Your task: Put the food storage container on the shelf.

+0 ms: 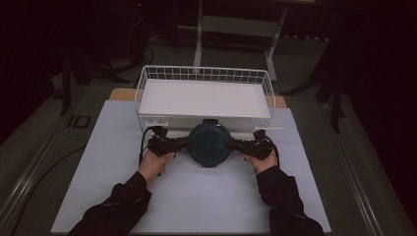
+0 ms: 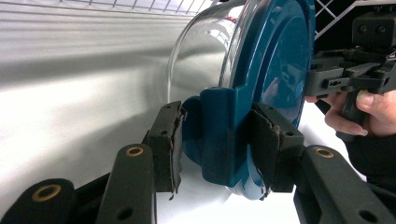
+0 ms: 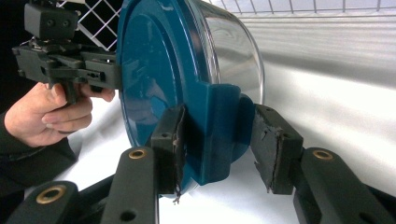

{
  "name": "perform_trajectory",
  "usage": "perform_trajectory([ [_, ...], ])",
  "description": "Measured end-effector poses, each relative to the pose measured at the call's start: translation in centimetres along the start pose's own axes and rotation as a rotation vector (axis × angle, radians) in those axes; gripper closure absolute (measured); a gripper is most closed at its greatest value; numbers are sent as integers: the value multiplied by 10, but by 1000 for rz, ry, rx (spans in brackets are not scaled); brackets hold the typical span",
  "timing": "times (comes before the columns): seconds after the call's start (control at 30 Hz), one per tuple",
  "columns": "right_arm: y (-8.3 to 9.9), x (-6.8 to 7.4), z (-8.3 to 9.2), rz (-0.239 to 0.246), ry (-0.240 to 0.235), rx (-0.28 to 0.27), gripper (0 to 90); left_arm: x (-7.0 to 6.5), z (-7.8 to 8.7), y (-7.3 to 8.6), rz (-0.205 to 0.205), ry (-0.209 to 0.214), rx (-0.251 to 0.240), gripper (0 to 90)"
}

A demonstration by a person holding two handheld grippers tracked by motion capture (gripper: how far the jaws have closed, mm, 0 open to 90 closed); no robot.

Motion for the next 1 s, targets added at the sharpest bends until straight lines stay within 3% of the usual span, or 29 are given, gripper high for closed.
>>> perform_trajectory([
  [0.33, -1, -8, -4, -35, -18, -36, 543, 4, -2, -6, 33, 22, -25, 552],
  [0.4, 0, -8, -5, -17, 29, -27, 528, 7, -4, -6, 54, 17, -13, 541],
  [0.43, 0, -8, -6, -18, 29, -27, 529, 8, -5, -5, 86, 42, -11, 537],
  [0.6, 0, -9, -7, -27, 36, -37, 531, 14, -6, -5, 96, 50, -34, 531],
  [0.7, -2, -7, -7, -18, 60, -44, 553, 14, -7, -5, 94, 47, -43, 519],
  [0.73, -3, -6, -8, -13, 73, -47, 557, 15, -6, -6, 61, 27, -53, 516],
  [0.8, -4, -6, -9, -10, 75, -45, 550, 15, -5, -8, 36, -8, -69, 522],
  [0.87, -4, -7, -11, -20, 66, -53, 542, 16, -6, -9, 50, -11, -70, 524],
  [1.0, -5, -8, -12, -13, 86, -77, 532, 18, -6, -11, 30, -30, -74, 514],
])
Point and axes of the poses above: each handheld gripper's, and its own axes: z roughly backward along the jaws, y roughly out of its underside, x roughly to its left, the point moved 4 cm from there along -z, roughly forward along the jaws, and after that the axes turned 3 degrees about z, right-handed, at the moved point
